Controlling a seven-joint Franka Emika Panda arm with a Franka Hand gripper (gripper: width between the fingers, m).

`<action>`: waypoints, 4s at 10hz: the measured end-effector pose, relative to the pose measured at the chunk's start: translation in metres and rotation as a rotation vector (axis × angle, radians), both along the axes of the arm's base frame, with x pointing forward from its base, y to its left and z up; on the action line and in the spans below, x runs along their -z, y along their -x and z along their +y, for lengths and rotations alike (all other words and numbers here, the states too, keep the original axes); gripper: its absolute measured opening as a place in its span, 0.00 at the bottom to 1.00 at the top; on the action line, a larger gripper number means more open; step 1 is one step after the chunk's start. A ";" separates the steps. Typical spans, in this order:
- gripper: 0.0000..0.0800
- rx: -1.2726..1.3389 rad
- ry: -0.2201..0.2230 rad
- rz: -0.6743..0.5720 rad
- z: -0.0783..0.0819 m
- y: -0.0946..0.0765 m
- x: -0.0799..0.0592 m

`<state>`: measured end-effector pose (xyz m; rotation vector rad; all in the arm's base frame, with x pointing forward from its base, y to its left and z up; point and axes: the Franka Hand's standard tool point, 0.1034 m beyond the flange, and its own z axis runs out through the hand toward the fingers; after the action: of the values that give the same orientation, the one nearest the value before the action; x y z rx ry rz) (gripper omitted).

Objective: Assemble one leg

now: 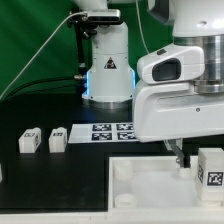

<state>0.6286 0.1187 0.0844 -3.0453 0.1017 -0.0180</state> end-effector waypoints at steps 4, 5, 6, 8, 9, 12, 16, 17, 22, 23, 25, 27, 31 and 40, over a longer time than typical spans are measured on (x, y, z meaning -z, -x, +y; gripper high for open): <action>0.37 0.339 -0.011 0.030 -0.001 -0.001 0.000; 0.37 0.477 -0.018 0.041 -0.002 -0.001 0.000; 0.37 0.707 -0.031 0.051 -0.003 -0.002 0.001; 0.37 1.118 -0.072 0.072 -0.006 -0.002 0.001; 0.38 1.244 -0.097 0.081 -0.007 0.000 0.001; 0.38 1.481 -0.122 0.127 -0.004 0.001 0.001; 0.65 1.205 -0.116 0.078 -0.006 -0.001 0.004; 0.78 0.993 -0.106 0.052 -0.009 0.000 0.007; 0.81 0.416 -0.042 0.006 -0.003 -0.001 0.003; 0.81 0.109 -0.021 -0.028 -0.004 -0.007 -0.002; 0.81 0.051 -0.020 -0.034 -0.009 -0.009 0.000; 0.66 0.137 -0.026 -0.025 -0.008 -0.008 0.001; 0.36 0.632 -0.049 0.031 -0.015 -0.008 0.001; 0.54 1.549 -0.063 0.151 -0.012 -0.001 0.002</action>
Offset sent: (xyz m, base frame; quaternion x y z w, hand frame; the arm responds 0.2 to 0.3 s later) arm 0.0000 0.0000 0.0000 0.0000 0.0000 0.2667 0.9638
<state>0.6296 0.1072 0.0824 -2.0832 2.1983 0.0963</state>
